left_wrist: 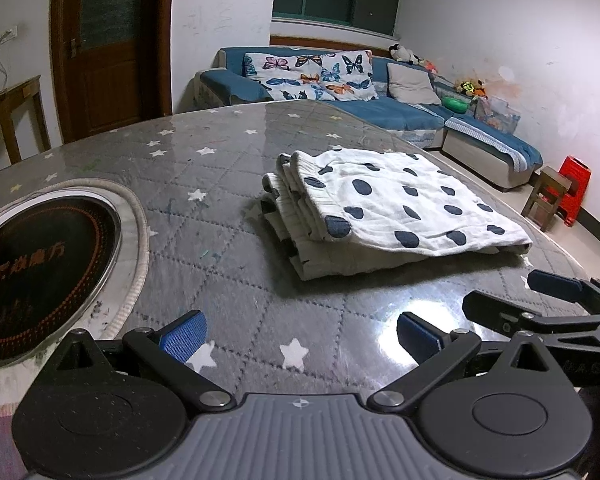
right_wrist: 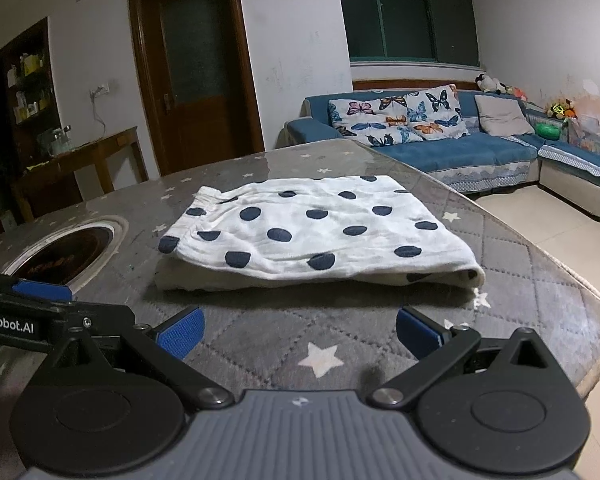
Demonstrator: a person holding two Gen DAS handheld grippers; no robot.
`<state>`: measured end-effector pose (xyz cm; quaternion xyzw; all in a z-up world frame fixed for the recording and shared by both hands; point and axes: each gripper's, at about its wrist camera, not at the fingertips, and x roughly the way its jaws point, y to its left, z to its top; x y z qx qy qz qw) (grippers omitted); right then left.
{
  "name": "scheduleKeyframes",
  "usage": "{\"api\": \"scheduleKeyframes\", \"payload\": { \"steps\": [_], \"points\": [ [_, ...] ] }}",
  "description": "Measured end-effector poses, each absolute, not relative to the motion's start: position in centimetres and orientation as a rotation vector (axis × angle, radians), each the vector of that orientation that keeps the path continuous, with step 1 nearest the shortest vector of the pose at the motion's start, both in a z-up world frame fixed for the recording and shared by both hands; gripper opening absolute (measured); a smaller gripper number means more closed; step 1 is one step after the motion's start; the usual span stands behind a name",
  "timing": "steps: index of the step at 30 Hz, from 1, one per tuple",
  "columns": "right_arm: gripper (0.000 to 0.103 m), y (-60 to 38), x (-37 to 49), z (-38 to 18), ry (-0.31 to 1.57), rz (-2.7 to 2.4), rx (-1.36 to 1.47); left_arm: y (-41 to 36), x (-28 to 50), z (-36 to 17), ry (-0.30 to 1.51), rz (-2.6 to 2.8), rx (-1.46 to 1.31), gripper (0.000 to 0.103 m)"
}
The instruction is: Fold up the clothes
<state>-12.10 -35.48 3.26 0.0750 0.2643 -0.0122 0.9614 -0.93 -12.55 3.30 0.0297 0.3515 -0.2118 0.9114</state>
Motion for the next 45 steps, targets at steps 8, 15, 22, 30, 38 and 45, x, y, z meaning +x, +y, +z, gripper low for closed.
{"api": "scheduleKeyframes", "payload": {
  "steps": [8,15,22,30,38,45],
  "points": [
    [0.103,-35.0,-12.7,3.3,0.534,-0.011,0.154,-12.2,-1.7,3.3,0.724,-0.43,0.049,0.103],
    [0.103,-34.7,-13.3,3.5,0.525,-0.007,0.148,-12.0,-2.5,3.3,0.718,-0.427,0.047,0.103],
    [0.103,-34.4,-13.7,3.4,0.526,-0.005,0.148,-11.8,-3.2,3.4,0.713,-0.423,0.049,0.103],
    [0.103,-34.4,-14.1,3.4,0.522,-0.008,0.152,-11.8,-3.7,3.4,0.711,-0.426,0.05,0.103],
    [0.103,-34.4,-14.3,3.4,0.52,-0.01,0.156,-11.9,-3.9,3.4,0.709,-0.429,0.053,0.103],
    [0.103,-34.5,-14.4,3.3,0.52,-0.011,0.163,-11.9,-4.0,3.4,0.708,-0.43,0.054,0.103]
  ]
}}
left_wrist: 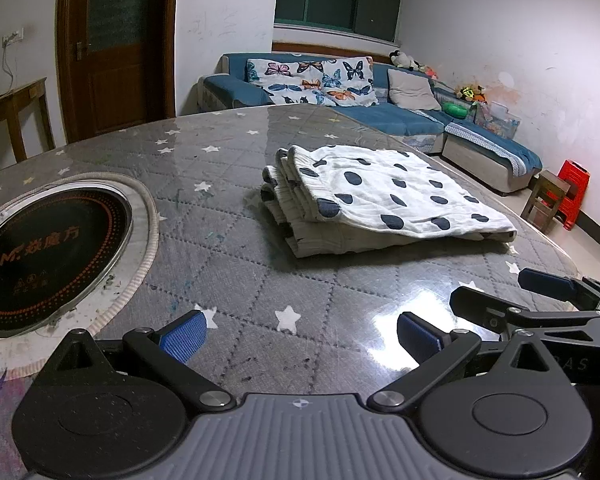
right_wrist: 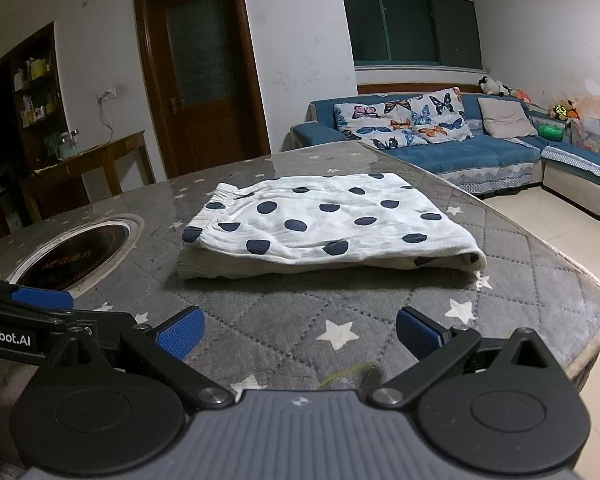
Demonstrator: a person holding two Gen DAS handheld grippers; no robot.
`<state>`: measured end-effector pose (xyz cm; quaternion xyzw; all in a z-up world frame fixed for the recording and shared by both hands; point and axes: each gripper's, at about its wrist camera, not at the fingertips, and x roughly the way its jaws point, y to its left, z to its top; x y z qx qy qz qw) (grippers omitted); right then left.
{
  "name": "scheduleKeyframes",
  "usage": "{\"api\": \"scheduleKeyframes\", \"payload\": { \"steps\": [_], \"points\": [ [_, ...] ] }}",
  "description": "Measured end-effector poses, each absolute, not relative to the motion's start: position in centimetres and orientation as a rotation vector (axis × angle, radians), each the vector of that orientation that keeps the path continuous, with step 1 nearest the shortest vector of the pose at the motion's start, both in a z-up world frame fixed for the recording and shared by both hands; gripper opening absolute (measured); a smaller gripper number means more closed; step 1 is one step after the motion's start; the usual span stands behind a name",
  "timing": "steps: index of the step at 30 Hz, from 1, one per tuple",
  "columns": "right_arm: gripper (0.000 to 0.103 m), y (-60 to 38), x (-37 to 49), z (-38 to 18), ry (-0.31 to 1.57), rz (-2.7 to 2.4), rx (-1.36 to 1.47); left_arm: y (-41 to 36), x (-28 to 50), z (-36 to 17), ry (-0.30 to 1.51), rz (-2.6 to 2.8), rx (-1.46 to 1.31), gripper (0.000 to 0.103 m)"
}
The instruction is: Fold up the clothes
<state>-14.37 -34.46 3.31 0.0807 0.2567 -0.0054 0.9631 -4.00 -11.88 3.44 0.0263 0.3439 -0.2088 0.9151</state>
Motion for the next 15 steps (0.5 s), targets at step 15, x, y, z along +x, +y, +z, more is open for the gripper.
{"api": "scheduleKeyframes", "payload": {
  "steps": [15],
  "points": [
    [0.103,-34.61,-14.41,3.33,0.519,-0.012,0.168,-12.01,-4.01,3.39,0.711,-0.434,0.053,0.103]
  ]
}}
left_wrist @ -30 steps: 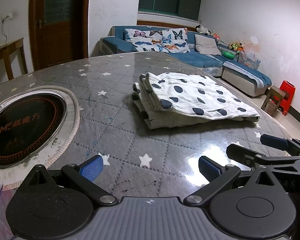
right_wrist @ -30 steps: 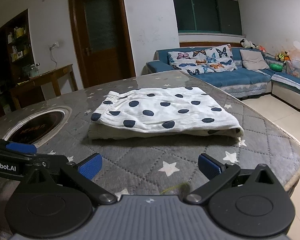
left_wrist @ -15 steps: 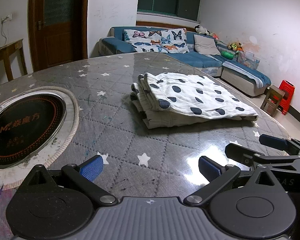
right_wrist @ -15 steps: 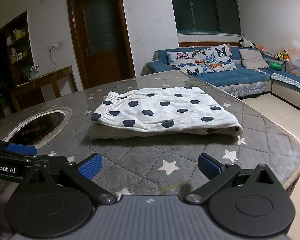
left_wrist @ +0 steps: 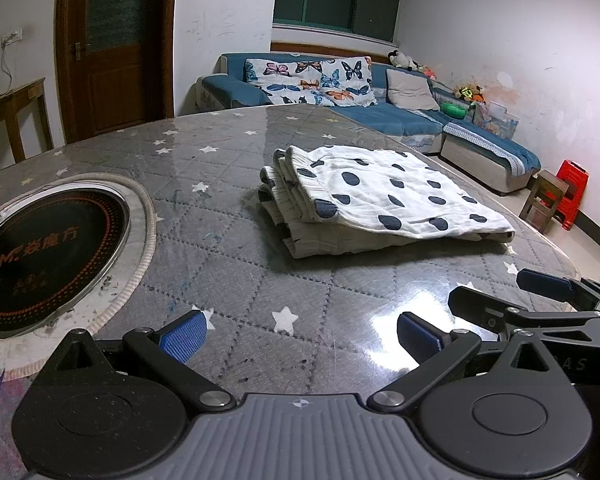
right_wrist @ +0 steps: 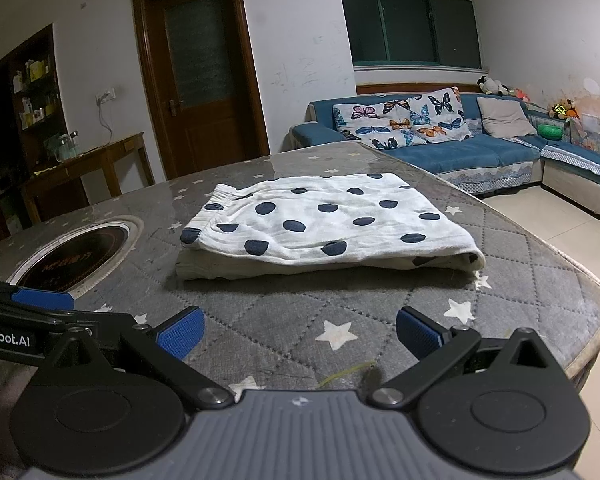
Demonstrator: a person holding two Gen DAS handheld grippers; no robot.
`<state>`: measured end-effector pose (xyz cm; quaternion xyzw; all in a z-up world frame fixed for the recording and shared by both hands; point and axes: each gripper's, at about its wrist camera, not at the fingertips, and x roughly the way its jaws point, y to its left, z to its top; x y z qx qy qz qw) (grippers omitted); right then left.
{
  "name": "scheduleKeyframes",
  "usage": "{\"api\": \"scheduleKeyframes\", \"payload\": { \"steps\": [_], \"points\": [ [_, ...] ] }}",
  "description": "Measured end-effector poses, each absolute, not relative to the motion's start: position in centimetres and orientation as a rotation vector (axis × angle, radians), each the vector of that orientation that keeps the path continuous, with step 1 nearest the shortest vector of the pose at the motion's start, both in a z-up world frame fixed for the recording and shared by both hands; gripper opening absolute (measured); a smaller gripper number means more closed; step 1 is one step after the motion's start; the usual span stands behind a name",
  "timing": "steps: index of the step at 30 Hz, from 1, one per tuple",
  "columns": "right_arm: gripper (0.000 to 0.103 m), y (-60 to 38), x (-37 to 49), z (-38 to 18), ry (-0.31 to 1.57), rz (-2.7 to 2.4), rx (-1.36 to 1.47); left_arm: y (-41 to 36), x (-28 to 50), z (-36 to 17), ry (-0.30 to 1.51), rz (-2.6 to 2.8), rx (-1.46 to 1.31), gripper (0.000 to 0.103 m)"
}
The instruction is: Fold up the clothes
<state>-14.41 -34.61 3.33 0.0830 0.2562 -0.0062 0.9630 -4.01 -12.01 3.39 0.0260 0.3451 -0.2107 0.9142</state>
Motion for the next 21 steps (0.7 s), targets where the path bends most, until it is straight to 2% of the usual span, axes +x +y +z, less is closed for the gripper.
{"api": "scheduleKeyframes", "payload": {
  "steps": [21],
  "points": [
    [0.103,-34.77,-13.8,2.84,0.534,-0.014,0.181,-12.31,-3.47,3.2,0.717,-0.434,0.058,0.103]
  ]
}}
